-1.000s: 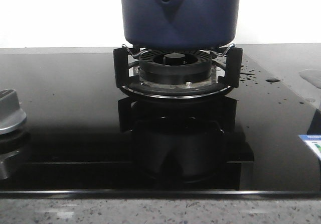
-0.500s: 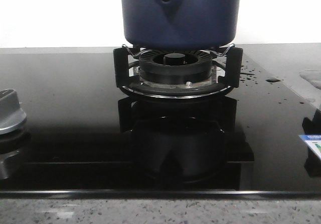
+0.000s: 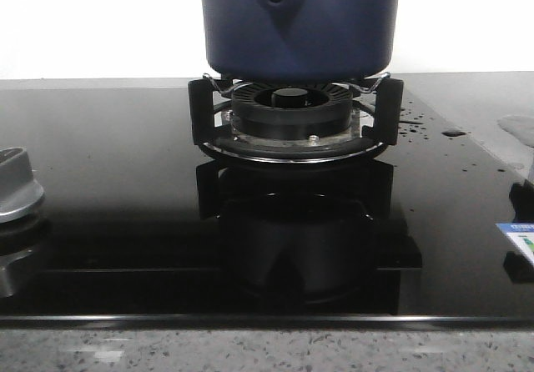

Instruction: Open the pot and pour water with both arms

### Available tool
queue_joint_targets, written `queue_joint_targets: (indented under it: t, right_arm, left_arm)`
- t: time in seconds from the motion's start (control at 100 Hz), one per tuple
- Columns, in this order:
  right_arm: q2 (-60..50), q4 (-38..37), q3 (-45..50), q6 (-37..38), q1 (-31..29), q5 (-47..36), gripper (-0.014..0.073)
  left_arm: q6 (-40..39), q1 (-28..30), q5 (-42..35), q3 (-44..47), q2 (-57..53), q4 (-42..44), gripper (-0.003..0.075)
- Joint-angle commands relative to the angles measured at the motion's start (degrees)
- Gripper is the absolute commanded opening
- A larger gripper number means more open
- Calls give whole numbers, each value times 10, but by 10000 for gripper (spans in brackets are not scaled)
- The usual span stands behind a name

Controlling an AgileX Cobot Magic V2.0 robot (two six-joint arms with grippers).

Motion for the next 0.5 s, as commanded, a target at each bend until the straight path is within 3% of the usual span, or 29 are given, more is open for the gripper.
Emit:
queue_joint_targets:
  t: [0.0, 0.22, 0.49]
  right_arm:
    - [-42, -20, -17, 1, 0, -89, 126]
    - [-119, -132, -79, 1, 14, -96, 126]
    - [-111, -267, -238, 1, 116, 26, 126]
  left_arm:
    - [-5, 2, -4, -18, -32, -55, 145]
    - [-38, 3, -26, -18, -63, -17, 145]
    - [-39, 3, -31, -17, -92, -13, 145]
